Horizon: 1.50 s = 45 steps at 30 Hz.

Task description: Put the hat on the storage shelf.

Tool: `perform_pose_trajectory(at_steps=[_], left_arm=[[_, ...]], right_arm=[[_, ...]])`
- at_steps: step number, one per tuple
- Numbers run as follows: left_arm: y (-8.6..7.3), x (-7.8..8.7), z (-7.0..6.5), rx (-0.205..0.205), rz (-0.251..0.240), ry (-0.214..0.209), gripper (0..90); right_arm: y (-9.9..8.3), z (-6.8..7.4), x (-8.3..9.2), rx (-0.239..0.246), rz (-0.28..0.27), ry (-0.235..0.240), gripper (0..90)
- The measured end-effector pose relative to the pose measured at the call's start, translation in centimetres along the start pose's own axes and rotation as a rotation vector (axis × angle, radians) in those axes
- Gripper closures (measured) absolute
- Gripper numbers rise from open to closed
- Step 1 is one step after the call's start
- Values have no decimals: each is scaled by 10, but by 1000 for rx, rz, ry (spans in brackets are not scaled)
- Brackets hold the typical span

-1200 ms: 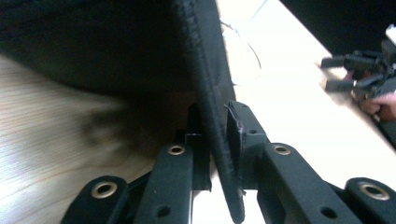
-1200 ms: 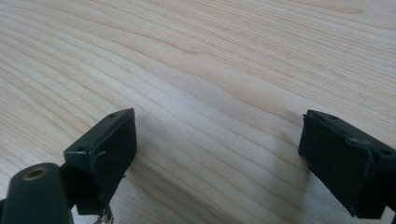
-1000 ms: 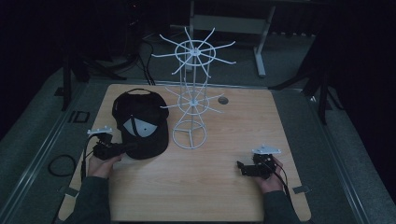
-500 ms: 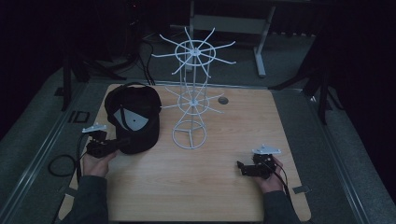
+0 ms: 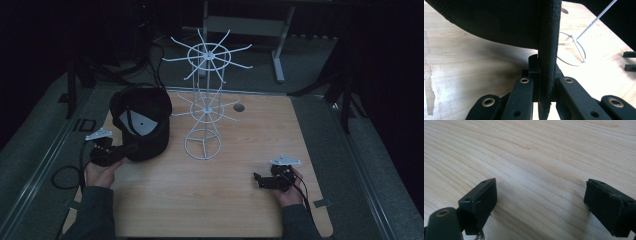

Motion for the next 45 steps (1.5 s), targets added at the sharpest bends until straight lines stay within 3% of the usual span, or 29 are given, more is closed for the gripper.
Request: perform_pose_trajectory(at_steps=[24,45], left_arm=[[32,17,-18,-72,-79,63,868],[50,22,-29,-94,-116,86,868]], right_arm=[[0,0,0,-2,0,0,113],[0,0,0,1,-2,0,113]])
Point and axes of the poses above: each handheld gripper's, and its own axes: x roughly backward along the jaws, y roughly out of its top, z roughly to its left, the point moved 8 cm from there along -x, roughly forward along the jaws, and after that the axes turned 6 degrees about -z, right-handed, at the moved point
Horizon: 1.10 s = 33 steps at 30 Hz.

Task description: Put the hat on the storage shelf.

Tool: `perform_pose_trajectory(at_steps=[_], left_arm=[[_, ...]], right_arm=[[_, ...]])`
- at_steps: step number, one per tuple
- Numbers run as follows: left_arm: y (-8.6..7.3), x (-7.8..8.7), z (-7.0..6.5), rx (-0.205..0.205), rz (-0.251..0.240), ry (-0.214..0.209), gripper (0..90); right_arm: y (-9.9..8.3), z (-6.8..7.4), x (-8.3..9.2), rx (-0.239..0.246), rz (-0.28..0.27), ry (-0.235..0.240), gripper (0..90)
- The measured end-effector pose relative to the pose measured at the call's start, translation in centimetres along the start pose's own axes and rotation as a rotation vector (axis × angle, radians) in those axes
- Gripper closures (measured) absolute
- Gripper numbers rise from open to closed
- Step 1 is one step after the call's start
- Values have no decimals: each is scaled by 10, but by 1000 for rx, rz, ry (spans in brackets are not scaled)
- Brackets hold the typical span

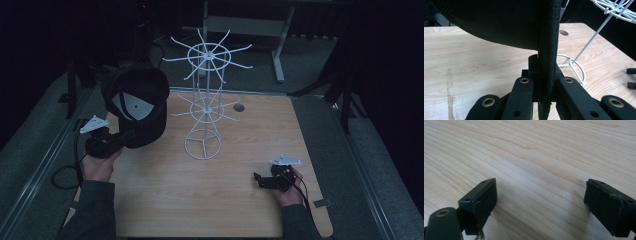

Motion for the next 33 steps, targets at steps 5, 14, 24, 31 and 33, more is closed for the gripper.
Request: perform_pose_trajectory(at_steps=[5,14,24,31,33], left_arm=[[4,1,0,-1,-9,10,867],[9,1,-2,-9,-21,24,867],[17,3,-6,-17,-46,37,868],[21,4,-9,-25,-57,42,867],[22,5,-10,-27,-55,43,867]], right_arm=[[0,0,0,-2,0,0,113],[0,0,0,-2,0,0,113],[0,0,0,-2,-1,0,113],[0,0,0,-4,0,1,113],[0,0,0,-4,0,1,113]])
Point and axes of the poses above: each handheld gripper's, and its own axes: x roughly backward along the jaws, y roughly out of its top, z roughly to its left, the point moved 8 cm from there along -x, roughly forward along the jaws, and after that the axes turned 6 degrees about -z, right-handed, at the moved point
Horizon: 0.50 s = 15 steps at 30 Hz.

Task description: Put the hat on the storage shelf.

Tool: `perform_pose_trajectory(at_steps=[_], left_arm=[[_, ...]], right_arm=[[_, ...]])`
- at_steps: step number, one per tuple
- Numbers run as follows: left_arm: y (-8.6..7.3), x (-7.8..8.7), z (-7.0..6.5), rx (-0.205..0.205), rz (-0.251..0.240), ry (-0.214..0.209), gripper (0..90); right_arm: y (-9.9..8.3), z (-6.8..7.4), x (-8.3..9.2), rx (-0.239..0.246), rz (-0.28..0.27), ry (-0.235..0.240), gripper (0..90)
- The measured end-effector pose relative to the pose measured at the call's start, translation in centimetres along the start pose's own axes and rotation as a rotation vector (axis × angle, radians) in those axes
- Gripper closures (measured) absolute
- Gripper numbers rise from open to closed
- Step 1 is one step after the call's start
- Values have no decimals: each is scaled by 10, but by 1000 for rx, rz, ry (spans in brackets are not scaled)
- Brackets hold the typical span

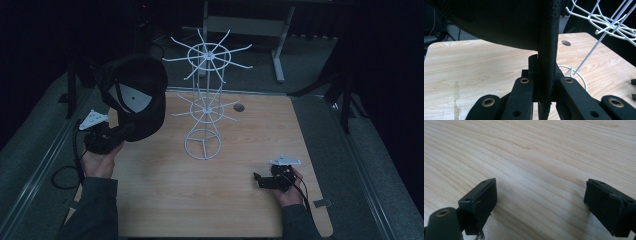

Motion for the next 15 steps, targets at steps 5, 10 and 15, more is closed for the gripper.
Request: perform_pose_trajectory(at_steps=[5,10,15], left_arm=[[2,0,-3,-7,-6,2,867],[5,1,-5,-17,-10,6,867],[8,3,-6,-24,-16,13,867]], right_arm=[[0,0,0,2,-1,0,113],[0,0,0,2,-1,-1,113],[0,0,0,2,-1,0,113]])
Point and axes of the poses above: each handheld gripper's, and its own axes: x roughly backward along the jaws, y roughly out of its top, z roughly to its left, the point moved 8 cm from there along -x, roughly forward along the jaws, and after that the axes turned 6 degrees about -z, right-handed, at the moved point
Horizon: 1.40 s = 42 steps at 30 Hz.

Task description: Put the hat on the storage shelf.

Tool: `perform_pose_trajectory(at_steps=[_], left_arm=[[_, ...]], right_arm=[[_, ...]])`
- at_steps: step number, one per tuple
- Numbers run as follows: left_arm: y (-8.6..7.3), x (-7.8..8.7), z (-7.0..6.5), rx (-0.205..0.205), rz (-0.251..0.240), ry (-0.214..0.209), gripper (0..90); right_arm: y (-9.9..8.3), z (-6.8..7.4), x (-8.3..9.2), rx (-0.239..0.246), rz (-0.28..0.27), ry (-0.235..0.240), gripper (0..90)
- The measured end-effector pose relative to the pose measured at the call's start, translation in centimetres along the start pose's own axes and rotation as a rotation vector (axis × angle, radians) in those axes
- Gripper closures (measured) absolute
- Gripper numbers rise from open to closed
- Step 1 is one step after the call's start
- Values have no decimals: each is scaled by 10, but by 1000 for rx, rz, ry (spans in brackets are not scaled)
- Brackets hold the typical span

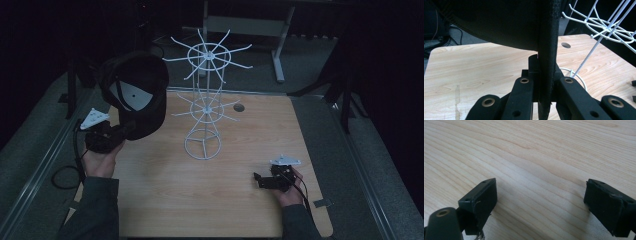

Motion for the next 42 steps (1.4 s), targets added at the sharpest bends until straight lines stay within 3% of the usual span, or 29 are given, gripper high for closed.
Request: perform_pose_trajectory(at_steps=[16,42], left_arm=[[10,4,-7,-23,-21,3,867],[14,5,-12,-32,-36,1,867]], right_arm=[[0,0,0,-1,2,0,113],[0,0,0,0,2,0,113]])
Point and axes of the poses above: each handheld gripper's, and its own axes: x roughly backward along the jaws, y roughly out of its top, z roughly to its left, the point moved 8 cm from there along -x, roughly forward along the jaws, and after that the axes turned 6 degrees about -z, right-handed, at the moved point
